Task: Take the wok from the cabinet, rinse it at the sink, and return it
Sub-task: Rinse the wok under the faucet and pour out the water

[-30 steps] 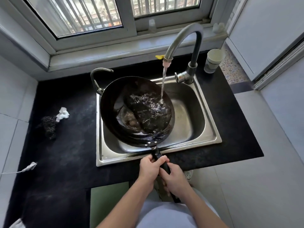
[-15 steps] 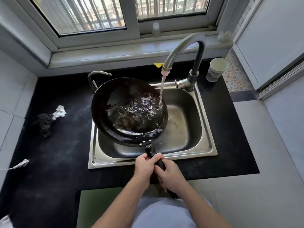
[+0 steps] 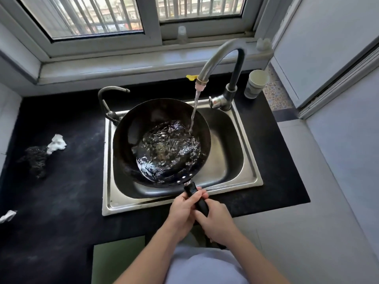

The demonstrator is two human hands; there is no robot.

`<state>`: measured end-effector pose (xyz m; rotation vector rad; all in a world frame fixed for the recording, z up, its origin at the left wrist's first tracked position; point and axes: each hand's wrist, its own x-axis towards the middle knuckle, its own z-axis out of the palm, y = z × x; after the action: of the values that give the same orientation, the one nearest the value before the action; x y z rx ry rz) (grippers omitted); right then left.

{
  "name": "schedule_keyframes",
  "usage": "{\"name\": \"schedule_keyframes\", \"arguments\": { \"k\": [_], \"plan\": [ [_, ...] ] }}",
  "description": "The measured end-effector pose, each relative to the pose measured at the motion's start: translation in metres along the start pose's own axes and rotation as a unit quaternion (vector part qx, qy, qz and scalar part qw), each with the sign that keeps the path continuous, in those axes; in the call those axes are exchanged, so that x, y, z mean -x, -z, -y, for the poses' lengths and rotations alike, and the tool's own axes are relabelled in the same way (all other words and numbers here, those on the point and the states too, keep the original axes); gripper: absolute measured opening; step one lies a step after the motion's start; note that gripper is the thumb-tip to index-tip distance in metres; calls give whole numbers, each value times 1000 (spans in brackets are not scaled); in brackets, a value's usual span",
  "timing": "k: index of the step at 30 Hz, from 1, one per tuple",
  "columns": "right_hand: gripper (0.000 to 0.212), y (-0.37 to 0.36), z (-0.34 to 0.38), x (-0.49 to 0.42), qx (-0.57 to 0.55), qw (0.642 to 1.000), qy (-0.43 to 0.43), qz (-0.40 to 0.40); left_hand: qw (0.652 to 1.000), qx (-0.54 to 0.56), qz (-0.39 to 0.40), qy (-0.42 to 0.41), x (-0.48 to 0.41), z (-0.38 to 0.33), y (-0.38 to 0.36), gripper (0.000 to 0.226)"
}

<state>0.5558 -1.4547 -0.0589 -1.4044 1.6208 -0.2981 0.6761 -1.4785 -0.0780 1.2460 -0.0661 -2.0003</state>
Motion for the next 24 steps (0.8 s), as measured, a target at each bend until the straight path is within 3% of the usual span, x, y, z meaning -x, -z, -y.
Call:
{"name": "schedule_keyframes", "arguments": {
  "k": [2,11,16,20,24],
  "plan": [
    [8,4,-4,3,22,999,-1,-27,999,13,30,10,-4,1,-6,12],
    [24,22,-22,-7,74,990,-11,-118,993,27,105,46,-24,-5,-37,20],
    [25,24,-19,-17,53,994,-16,-89,995,16,95,31,-22,-14,-39,17],
    [7,16,-7,-26,24,999,-8,-47,999,-24,41,-11,-20,-21,-26,10],
    [12,4,6,-29,-29,999,-20,10,999,-34,-4,-40,-13,-27,-9,13]
  ]
}}
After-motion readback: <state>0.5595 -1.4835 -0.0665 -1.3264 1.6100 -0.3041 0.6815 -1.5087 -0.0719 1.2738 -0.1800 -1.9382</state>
